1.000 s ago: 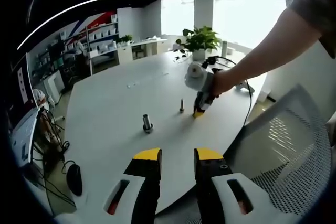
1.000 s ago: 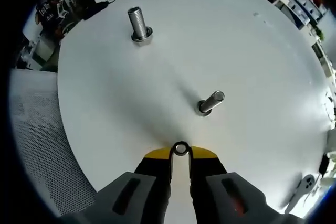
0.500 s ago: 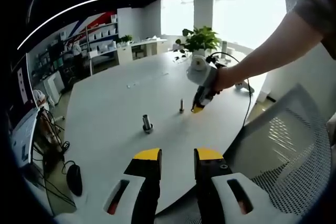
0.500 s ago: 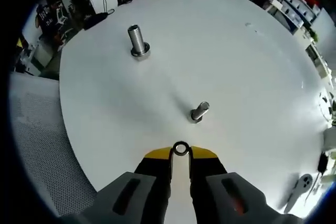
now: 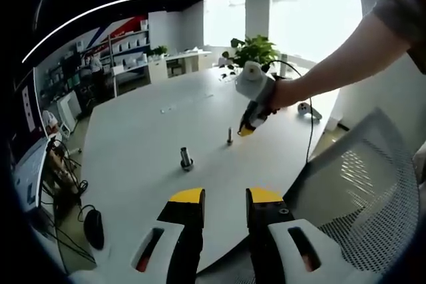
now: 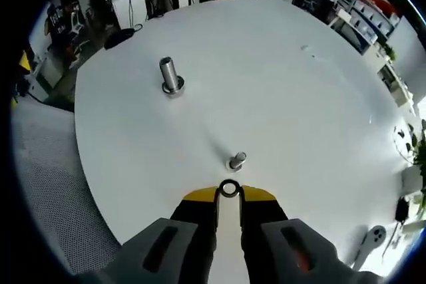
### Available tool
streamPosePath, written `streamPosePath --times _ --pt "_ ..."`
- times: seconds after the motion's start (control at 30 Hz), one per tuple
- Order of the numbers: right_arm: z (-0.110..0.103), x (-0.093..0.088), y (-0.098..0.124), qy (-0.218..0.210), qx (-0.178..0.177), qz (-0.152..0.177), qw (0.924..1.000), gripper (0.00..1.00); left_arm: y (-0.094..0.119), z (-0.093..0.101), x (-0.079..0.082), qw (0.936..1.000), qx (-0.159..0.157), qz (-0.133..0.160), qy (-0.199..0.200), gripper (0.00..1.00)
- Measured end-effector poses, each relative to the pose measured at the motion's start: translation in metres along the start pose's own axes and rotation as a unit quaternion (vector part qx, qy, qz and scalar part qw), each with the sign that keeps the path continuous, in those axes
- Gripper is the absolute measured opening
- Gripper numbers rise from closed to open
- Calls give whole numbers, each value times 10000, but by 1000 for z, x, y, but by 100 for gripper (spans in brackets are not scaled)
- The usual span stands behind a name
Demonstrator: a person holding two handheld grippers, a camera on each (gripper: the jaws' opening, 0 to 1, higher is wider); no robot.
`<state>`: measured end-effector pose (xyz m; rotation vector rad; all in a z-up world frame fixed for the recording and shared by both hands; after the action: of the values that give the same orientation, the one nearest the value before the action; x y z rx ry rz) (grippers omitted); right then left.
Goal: Place the washer onto the threaded stud by aligning its center hole with the stud, sliding it down to the base, and recovering from edge contact or off-axis alignment until the washer reaches the visible bottom stop.
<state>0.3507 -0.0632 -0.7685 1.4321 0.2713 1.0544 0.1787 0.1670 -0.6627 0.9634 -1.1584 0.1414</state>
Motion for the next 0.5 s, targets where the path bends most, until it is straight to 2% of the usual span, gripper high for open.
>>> streamPosePath --times 0.5 --pt "8 21 5 112 -221 319 9992 13 1 -1 1 10000 33 34 -1 23"
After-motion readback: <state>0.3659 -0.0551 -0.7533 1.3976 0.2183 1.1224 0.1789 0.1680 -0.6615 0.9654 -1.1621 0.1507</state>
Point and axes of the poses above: the point that each gripper's makers call its tool centre point, and the gripper's own axes: y roughly backward along the fingers, z roughly to its right, x roughly out of its top, the point moved 5 cm from there along y, roughly backward along the fingers, and after that the axes turned 6 degrees about -x, right-handed, at the moved point
